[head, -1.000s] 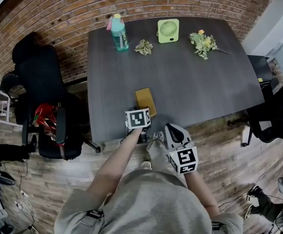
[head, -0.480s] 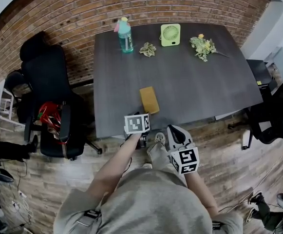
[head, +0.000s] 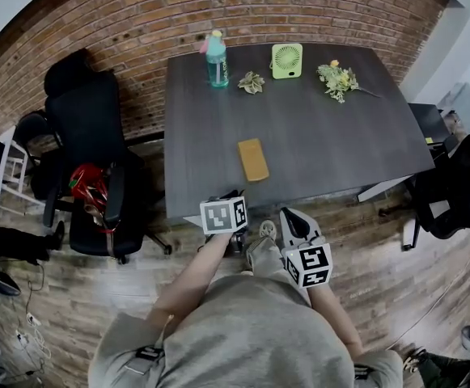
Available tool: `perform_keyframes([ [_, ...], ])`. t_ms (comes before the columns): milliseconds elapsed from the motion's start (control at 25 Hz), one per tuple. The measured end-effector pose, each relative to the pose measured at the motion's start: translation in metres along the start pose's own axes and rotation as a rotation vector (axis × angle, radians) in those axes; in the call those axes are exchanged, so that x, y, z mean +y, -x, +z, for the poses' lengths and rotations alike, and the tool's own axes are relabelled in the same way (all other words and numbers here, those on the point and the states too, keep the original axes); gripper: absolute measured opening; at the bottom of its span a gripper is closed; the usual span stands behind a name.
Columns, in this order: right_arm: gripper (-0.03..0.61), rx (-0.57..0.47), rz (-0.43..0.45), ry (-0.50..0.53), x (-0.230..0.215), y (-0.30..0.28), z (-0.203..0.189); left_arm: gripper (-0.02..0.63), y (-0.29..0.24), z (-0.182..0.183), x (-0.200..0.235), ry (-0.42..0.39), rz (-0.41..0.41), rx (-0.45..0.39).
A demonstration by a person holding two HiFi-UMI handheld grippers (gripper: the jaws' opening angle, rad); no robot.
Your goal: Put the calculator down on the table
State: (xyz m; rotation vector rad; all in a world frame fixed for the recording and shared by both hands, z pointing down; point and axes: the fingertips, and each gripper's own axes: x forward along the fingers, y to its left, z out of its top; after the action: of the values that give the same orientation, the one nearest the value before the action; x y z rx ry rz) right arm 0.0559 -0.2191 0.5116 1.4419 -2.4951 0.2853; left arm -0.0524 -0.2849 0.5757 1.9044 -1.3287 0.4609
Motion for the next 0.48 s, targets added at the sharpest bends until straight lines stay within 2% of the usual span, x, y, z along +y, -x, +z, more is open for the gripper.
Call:
perform_keyframes([
  [280, 0.003, -0.023, 0.001, 0.001, 0.015, 0.015, 0.000, 0.058, 0.039, -0.009, -0.010, -0.017, -0.027, -0.050],
  [480, 0.003, -0.036, 0.012, 0.005, 0.025, 0.023, 0.003, 0.044, 0.062, -0.017, -0.015, -0.057, -0.035, -0.075],
])
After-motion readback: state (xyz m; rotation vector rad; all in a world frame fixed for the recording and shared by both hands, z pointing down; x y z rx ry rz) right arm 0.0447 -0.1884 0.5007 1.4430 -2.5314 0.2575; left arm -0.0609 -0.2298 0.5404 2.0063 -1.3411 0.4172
